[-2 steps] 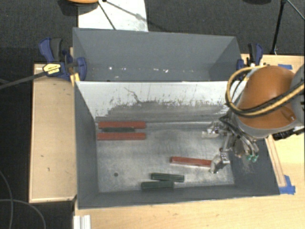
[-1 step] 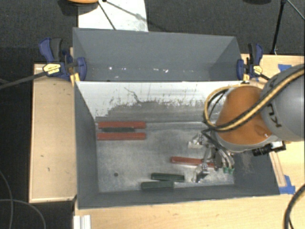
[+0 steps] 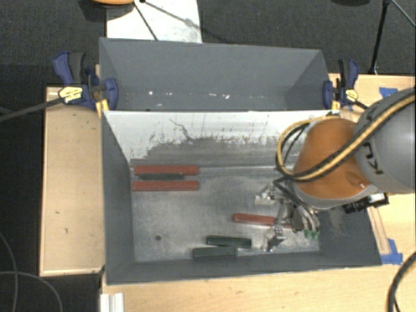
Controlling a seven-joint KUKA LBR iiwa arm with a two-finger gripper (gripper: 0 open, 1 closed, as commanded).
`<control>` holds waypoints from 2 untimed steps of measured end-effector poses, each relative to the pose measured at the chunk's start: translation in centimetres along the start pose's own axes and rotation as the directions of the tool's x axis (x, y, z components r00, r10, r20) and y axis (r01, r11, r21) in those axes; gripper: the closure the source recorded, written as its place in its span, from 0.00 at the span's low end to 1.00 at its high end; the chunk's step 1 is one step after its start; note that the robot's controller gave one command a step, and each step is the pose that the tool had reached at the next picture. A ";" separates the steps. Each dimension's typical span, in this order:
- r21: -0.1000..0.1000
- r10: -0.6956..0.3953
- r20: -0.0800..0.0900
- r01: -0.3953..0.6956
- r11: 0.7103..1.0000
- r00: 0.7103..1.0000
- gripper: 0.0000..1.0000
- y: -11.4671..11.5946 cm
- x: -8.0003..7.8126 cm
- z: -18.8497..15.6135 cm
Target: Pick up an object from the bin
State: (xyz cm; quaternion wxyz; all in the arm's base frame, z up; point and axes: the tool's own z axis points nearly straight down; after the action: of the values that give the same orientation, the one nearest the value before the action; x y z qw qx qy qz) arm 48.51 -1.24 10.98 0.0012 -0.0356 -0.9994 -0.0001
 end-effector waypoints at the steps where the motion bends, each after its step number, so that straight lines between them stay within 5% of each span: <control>1: -0.001 0.018 0.008 -0.018 1.000 1.000 0.00 0.3 -0.1 -3.3; 2: -0.002 0.186 0.006 -0.186 0.983 0.983 0.00 1.4 0.5 4.1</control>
Offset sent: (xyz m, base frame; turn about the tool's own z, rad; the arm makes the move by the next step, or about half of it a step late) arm -0.0048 0.0146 -0.0398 0.1856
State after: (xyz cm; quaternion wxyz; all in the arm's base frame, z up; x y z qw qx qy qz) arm 48.15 0.18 6.89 -0.0021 -0.1289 -0.9917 -0.0004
